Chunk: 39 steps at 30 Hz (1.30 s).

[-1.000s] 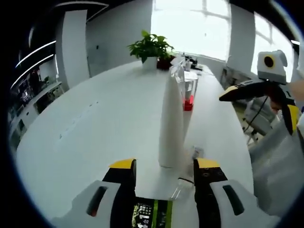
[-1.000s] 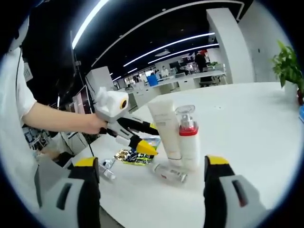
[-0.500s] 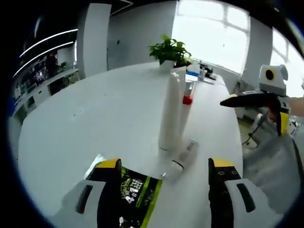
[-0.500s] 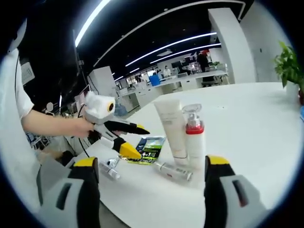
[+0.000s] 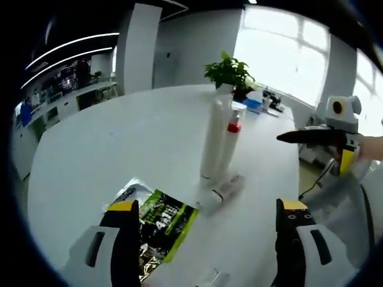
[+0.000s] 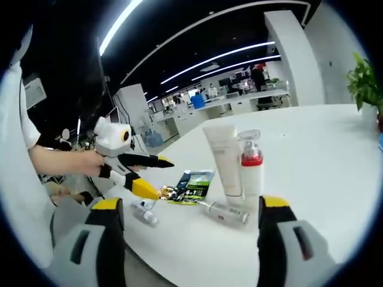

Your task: Arrange the skincare products in the storage area until every visible bottle or jar stands upright without overlapping.

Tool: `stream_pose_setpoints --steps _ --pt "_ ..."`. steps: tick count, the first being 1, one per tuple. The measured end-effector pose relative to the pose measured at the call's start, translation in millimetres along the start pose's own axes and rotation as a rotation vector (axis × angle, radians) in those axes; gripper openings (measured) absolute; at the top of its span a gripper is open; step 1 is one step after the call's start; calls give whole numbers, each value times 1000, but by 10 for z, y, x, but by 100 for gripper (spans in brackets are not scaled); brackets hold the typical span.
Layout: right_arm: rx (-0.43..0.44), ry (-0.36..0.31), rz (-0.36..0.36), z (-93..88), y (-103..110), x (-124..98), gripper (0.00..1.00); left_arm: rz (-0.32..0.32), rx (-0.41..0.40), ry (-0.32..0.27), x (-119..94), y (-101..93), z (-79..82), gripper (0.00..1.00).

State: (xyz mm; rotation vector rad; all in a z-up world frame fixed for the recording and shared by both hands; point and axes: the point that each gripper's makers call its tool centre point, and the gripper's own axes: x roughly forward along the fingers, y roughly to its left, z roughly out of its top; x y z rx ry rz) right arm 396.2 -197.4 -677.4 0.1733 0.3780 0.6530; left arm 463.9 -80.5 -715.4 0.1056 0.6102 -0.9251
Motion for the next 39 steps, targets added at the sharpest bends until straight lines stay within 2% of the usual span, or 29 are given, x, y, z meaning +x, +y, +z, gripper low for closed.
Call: stream_pose_setpoints --steps 9,14,17,20,26,39 --pt "0 11 15 -61 86 -39 94 53 -39 -33 -286 -21 -23 96" --pt "0 13 21 -79 130 -56 94 77 -79 -18 -441 -47 -170 95" --pt "-2 15 26 -84 152 -66 94 102 -113 26 -541 -58 -342 96" --pt "-1 15 32 -87 199 -76 94 121 -133 11 -645 -83 -401 97" --pt "0 21 41 -123 278 -110 94 157 -136 22 -830 -164 -554 97" --pt "-16 12 29 -99 340 -248 95 221 -169 5 -1097 -261 -705 97"
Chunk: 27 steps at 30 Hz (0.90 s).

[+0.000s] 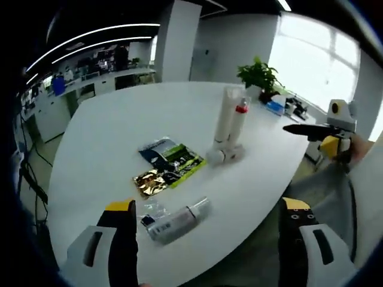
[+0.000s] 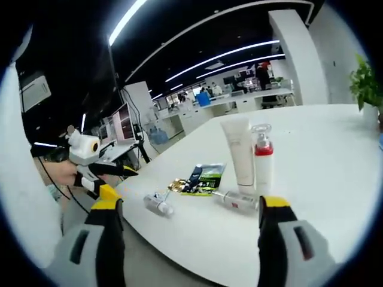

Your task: Arrange the skincare products in the storage area until every visible bottle or jar stands upright without overlapping.

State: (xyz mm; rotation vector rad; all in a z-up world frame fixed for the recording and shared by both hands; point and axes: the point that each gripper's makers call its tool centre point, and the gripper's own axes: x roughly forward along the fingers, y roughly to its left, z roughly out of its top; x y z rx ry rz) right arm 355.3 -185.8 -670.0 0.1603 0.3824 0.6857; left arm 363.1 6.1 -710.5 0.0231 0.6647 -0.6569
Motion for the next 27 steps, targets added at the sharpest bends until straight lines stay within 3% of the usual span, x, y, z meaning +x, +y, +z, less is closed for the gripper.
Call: stream_pose_setpoints --steps 7,16,27 --pt "5 -7 -6 -26 31 -33 95 50 -7 -14 -140 -3 -109 97" --pt "-16 2 -3 -64 22 9 94 97 -3 -68 -210 43 -95 97" --pt "-25 11 8 -80 52 18 94 86 -20 -66 -209 23 -115 97"
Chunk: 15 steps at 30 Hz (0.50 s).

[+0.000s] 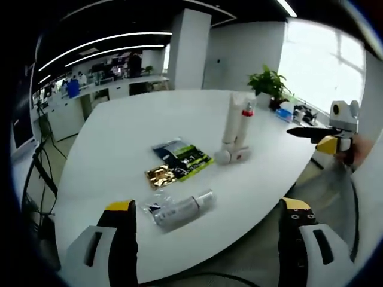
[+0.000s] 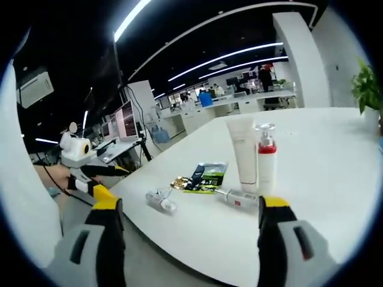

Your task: Arrange the skincare products in the storage area until every visible bottle or jar stands upright without overlapping.

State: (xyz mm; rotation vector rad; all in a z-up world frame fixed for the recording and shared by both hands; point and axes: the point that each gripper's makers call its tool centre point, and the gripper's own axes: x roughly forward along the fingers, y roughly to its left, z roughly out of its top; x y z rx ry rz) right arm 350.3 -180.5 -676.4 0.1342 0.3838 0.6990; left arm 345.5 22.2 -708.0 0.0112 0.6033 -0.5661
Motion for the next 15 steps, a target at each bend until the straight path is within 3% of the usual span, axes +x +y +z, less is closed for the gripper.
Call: stream_pose_setpoints --steps 5,9,12,15 --pt "-15 17 -22 25 -87 29 91 -38 -6 -2 -4 -49 18 97" --pt "-115 70 -23 44 -204 97 85 -41 -20 -10 -27 -19 52 95" --pt "-149 83 -12 79 -265 153 81 -58 28 -6 -38 -3 50 96" --pt "-208 148 9 16 -342 241 77 -75 35 -14 -55 2 41 97"
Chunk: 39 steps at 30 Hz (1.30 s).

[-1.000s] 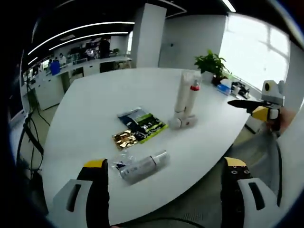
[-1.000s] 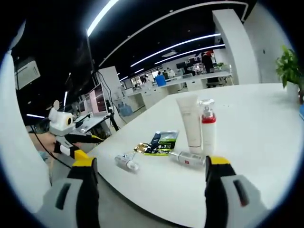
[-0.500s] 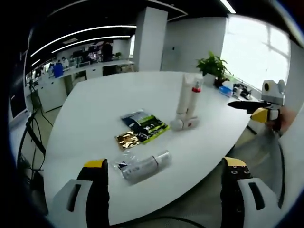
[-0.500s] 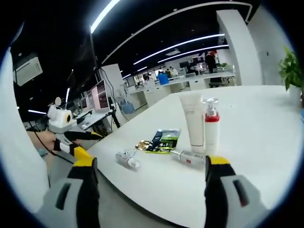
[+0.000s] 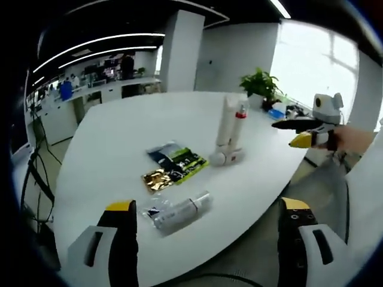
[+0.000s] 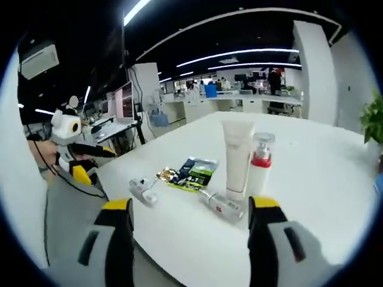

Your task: Arrange the skincare products in the storage area until every visible bottle or jar stands upright without overlapping.

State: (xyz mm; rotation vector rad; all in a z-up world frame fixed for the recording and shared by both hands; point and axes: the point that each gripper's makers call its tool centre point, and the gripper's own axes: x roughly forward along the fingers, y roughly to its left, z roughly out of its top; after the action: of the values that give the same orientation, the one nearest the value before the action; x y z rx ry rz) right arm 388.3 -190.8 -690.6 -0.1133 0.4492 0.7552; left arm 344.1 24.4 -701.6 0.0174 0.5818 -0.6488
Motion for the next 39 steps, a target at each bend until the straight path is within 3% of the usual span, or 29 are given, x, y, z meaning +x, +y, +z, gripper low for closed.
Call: stream_pose_setpoints --steps 10,17,22,39 --pt "-154 165 45 -229 -156 357 61 -54 14 -17 -5 -113 17 96" --pt "-228 231 73 -293 -307 616 56 -38 2 -17 -3 -73 13 97" --pt "-306 307 108 -445 -385 790 51 -22 -14 -14 2 -27 5 97" --pt "-356 407 171 -732 -424 1210 39 2 -34 0 11 31 -30 95"
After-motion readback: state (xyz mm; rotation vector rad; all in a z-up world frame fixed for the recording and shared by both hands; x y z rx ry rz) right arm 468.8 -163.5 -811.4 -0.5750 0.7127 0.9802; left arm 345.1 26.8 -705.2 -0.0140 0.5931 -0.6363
